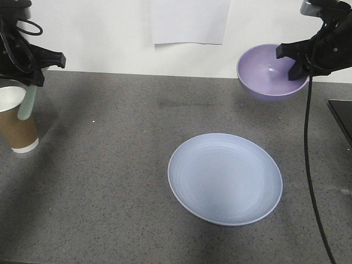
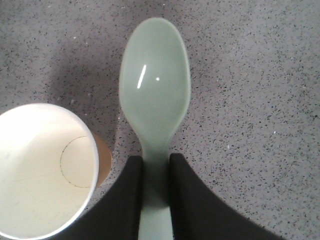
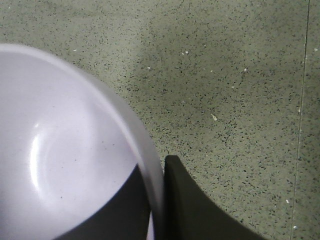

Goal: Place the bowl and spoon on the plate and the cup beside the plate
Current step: 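Lower the held lavender bowl onto the blue plate with the right gripper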

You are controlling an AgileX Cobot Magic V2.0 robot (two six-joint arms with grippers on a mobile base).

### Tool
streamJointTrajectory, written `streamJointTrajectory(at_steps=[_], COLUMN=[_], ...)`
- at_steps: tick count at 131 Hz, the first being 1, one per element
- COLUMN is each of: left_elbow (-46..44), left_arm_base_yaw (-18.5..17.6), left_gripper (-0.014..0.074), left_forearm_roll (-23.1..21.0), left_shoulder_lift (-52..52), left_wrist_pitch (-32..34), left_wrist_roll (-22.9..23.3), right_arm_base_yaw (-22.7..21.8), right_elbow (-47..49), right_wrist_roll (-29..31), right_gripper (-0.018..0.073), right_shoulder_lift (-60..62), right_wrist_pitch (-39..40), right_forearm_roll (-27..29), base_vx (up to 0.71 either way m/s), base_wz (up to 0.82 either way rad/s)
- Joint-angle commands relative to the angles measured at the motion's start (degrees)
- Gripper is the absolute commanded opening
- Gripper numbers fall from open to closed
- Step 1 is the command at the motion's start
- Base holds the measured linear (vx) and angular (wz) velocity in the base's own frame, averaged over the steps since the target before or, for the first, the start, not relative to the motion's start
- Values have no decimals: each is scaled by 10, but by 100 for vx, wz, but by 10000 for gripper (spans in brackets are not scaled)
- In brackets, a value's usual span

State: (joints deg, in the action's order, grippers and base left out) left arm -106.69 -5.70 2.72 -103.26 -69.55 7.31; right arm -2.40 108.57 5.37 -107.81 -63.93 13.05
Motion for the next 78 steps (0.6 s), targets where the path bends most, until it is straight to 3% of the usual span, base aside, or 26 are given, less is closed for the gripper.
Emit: streamJointTrajectory(at_steps=[1,40,57,78], left_elbow=[-19,-19,-19,-19], left_arm_base_yaw=[-3,-3,-3,-3], left_gripper=[-7,-7,-7,-7], left_forearm_roll=[1,1,1,1], left_shoulder_lift=[30,30,30,30], left_wrist_pitch=[22,22,22,22], left_wrist_roll=[1,1,1,1], right_arm_base_yaw=[-3,-3,8,42], right_elbow=[18,18,16,-26], right_wrist_roll=[4,-1,43,91], right_gripper=[-4,-4,-1,4], right_shoulder_lift=[32,32,22,19], right_wrist_pitch=[28,43,-17,-35], right_forearm_roll=[8,20,46,53], base_vx=[0,0,0,0], base_wz=[0,0,0,0])
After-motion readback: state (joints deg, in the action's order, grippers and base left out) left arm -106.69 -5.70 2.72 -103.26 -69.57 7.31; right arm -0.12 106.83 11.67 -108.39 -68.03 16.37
